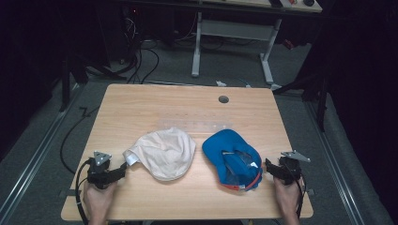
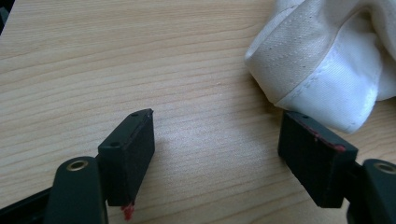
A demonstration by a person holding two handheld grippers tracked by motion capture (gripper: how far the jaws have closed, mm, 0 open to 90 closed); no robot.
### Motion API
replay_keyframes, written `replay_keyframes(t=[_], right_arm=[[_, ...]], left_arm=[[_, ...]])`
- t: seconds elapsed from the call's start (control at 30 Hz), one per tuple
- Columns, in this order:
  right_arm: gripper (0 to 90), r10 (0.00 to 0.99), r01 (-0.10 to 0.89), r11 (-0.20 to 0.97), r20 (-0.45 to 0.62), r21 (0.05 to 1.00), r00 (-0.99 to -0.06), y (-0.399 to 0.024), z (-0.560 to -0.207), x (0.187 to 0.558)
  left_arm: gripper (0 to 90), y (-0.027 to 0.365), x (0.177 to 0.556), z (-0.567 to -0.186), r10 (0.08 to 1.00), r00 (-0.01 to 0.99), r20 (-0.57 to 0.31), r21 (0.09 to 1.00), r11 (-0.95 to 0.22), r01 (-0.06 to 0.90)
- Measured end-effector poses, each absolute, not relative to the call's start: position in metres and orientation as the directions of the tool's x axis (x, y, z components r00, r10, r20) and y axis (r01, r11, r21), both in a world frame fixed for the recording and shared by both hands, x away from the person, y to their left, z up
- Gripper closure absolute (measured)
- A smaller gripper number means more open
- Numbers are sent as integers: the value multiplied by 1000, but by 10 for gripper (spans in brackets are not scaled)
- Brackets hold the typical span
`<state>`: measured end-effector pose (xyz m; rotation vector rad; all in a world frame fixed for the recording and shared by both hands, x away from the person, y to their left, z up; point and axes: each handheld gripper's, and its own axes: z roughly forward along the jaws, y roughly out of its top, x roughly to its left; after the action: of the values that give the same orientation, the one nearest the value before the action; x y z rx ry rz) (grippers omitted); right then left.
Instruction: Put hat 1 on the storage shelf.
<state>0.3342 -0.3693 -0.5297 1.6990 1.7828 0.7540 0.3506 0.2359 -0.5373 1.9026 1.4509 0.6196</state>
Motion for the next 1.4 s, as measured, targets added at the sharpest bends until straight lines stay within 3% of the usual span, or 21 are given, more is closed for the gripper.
replay_keyframes(t=[0.3,0.6,1.4], right_arm=[[341,999,684,44,-17,728,-47,-369,-530,334],[276,997,689,61,-19,722,-69,-368,-530,335],[310,997,690,62,-17,722,-72,-368,-530,335]], left_arm=[[282,236,350,-537,963,269,-20,741,-167,650],[285,236,350,-537,964,267,-23,741,-163,651],[292,236,350,-537,965,261,-26,743,-157,651]])
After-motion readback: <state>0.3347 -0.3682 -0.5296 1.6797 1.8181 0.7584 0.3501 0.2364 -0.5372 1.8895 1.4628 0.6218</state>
